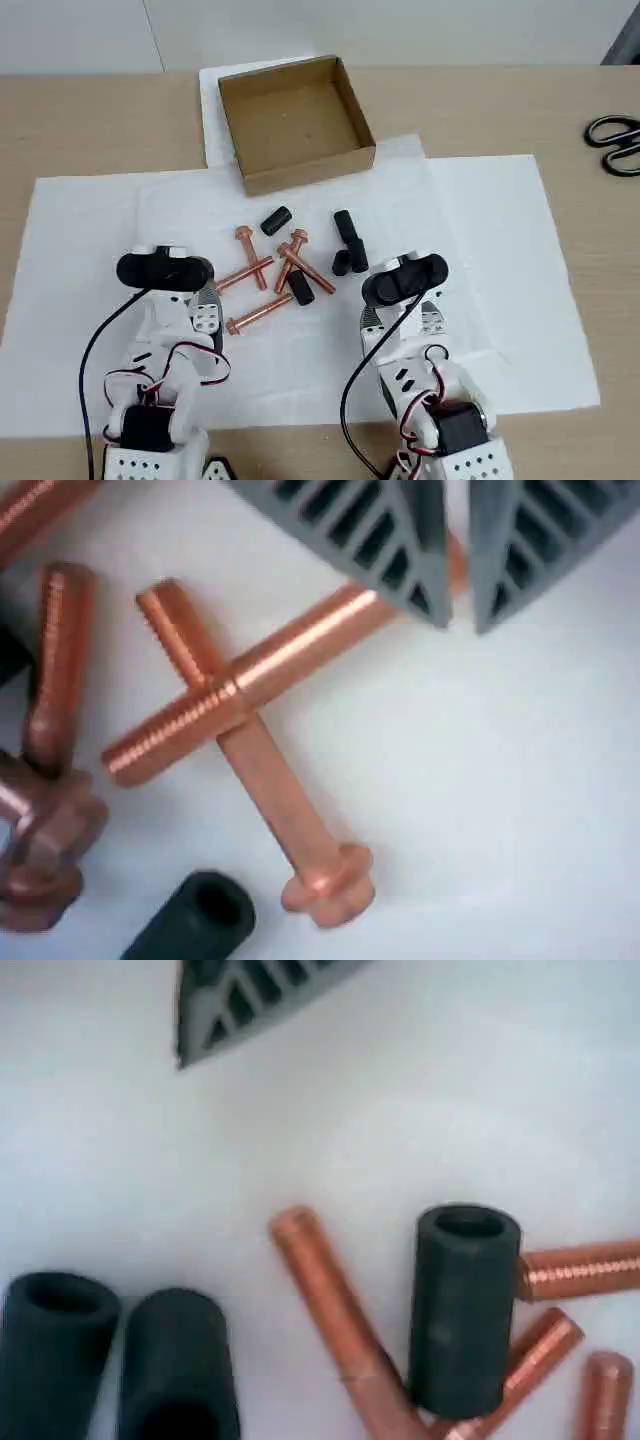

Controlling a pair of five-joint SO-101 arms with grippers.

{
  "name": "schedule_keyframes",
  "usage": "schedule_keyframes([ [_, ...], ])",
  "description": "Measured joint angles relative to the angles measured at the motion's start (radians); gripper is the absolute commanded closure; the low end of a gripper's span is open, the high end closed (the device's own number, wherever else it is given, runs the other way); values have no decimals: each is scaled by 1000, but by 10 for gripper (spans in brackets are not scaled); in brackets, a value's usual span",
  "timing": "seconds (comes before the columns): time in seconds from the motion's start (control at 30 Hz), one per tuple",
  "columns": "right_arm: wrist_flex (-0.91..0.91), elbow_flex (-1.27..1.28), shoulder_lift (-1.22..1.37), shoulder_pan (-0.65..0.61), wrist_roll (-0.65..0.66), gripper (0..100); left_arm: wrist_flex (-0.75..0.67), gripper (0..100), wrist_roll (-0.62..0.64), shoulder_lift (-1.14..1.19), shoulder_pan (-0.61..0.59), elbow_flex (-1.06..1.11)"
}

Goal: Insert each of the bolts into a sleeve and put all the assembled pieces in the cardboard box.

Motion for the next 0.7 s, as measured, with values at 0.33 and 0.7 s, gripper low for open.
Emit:
schedule_keyframes([
  [0.33, 104, -3, 0, 2, 21, 987, 232, 994, 0, 0, 0, -153],
  [0.7, 241, -227, 6, 2, 164, 977, 278, 994, 0, 0, 0, -405],
])
